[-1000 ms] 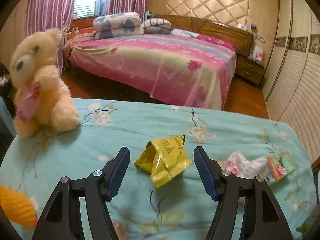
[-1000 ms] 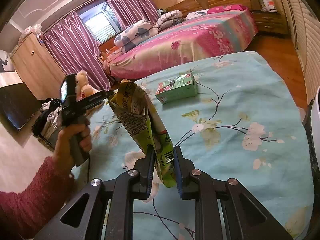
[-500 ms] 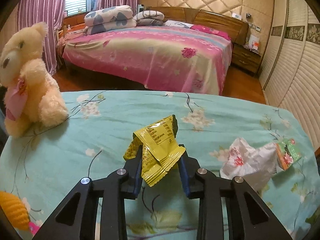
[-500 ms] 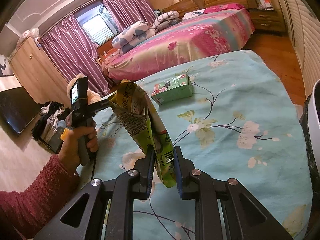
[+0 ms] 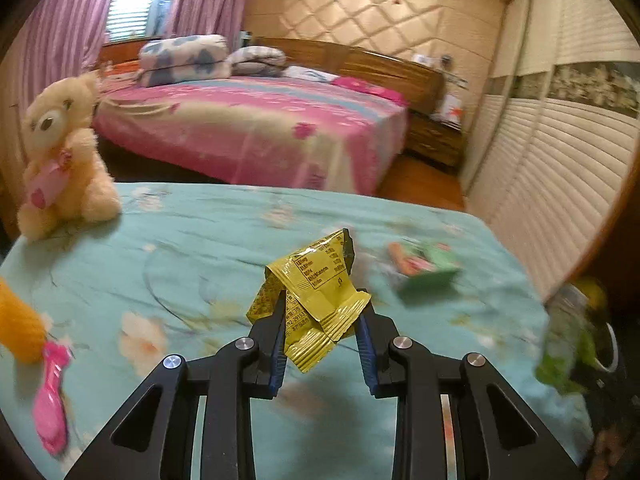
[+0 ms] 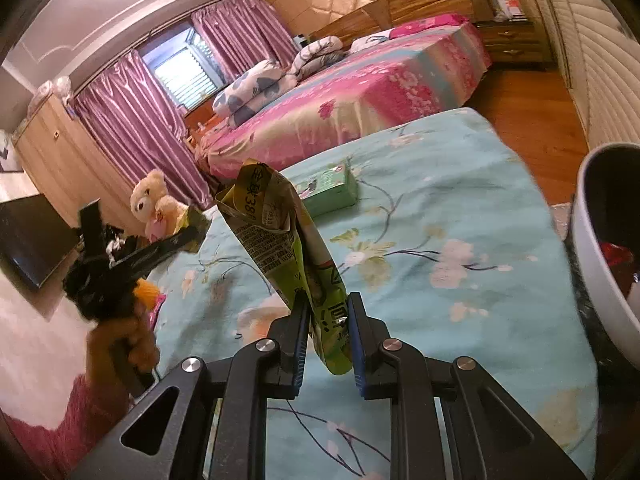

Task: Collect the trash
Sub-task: 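Carry the yellow packet and green wrapper with both tools over the bin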

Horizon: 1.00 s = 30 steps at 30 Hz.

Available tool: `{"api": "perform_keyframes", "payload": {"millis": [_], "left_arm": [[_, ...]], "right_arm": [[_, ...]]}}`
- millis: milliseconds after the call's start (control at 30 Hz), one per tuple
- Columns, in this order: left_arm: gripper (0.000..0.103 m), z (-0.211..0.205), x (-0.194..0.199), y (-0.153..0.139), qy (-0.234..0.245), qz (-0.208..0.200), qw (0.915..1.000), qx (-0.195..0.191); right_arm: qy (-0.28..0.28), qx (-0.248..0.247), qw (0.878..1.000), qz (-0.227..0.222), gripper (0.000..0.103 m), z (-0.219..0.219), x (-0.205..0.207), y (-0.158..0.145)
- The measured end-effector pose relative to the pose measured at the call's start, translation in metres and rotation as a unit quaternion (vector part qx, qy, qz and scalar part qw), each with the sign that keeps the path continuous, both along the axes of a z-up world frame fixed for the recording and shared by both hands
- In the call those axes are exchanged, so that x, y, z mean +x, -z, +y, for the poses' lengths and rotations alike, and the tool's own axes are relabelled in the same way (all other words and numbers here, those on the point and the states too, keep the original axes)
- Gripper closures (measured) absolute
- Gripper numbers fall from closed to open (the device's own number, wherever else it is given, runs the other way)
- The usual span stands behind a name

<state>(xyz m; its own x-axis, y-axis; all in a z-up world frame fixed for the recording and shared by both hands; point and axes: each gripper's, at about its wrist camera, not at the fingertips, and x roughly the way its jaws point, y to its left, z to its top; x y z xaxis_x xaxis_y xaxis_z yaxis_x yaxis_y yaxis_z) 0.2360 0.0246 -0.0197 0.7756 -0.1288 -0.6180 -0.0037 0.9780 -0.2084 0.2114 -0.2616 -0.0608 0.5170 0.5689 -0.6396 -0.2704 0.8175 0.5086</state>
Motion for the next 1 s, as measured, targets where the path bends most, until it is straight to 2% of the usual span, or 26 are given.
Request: {"api": "perform_keyframes", "payload": {"millis": [233, 533, 767, 1000], "left_arm": [[0.075, -0.053, -0.028, -0.004, 0.075, 0.0, 0.9971, -0.012], [0.075, -0.11, -0.027, -0.01, 0.16, 0.003, 0.9869, -0.019], [0.075, -0.145, -0.021, -0.013, 0.202, 0.004, 0.979, -0.023], [0.075, -0.161, -0.003, -0.01, 0.231, 0.004, 0.9726, -0.021]], "right_arm": [[0.04, 0.001, 0.999, 0.0, 0.084, -0.034, -0.012, -0.004], [0.101, -0.015, 0.995, 0.006, 0.084, -0.077, -0.028, -0.01], [0.142, -0.024, 0.99, 0.008, 0.084, -0.108, -0.037, -0.015], [0.174, -0.032, 0.984, 0.011, 0.084, -0.134, -0.043, -0.015]]}}
